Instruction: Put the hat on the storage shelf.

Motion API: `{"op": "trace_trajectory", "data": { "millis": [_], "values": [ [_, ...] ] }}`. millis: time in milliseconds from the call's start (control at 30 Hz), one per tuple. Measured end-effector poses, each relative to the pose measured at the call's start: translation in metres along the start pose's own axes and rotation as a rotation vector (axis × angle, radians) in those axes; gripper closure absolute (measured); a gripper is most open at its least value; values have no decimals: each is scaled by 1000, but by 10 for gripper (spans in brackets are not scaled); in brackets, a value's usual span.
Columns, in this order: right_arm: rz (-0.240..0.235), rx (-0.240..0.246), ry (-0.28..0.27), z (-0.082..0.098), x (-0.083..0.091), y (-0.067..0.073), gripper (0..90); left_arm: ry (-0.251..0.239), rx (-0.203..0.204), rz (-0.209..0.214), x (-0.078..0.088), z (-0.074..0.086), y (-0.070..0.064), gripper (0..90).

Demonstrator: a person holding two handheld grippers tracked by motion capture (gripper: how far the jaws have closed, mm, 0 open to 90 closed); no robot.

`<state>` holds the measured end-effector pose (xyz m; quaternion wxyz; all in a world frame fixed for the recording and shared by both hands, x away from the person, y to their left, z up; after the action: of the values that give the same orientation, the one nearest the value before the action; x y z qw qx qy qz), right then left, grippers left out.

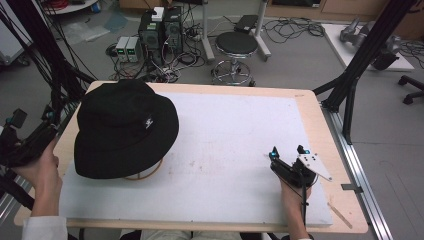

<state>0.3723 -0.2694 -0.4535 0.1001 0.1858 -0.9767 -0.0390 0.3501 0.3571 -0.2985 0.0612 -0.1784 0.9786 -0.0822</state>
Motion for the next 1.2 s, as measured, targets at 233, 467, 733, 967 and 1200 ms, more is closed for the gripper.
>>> {"op": "trace_trajectory", "data": {
  "millis": [233, 467, 733, 967, 1200],
  "values": [
    [-2, 4, -1, 0, 0, 0, 125, 6, -4, -27, -1, 18, 9, 271],
    [-1, 0, -1, 0, 0, 0, 125, 18, -14, -100, -3, 38, 28, 269],
    [1, 6, -1, 0, 0, 0, 125, 31, -71, -141, 1, 61, 36, 270],
    [1, 0, -1, 0, 1, 0, 125, 31, -118, -155, 5, 77, 35, 274],
    [1, -3, -2, 0, 1, 0, 125, 48, -152, -181, 8, 95, 40, 277]
  ]
}}
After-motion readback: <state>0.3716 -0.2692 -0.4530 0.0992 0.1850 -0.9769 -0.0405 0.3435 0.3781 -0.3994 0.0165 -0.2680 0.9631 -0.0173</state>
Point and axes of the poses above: each handheld gripper's, and its own axes: x roughly backward along the jaws, z roughly out of its underside, y roughly to its left, the point moved 10 cm from there along -x, roughly forward along the jaws, and after that the axes turned 15 degrees about -z, right-handed, at the moved point
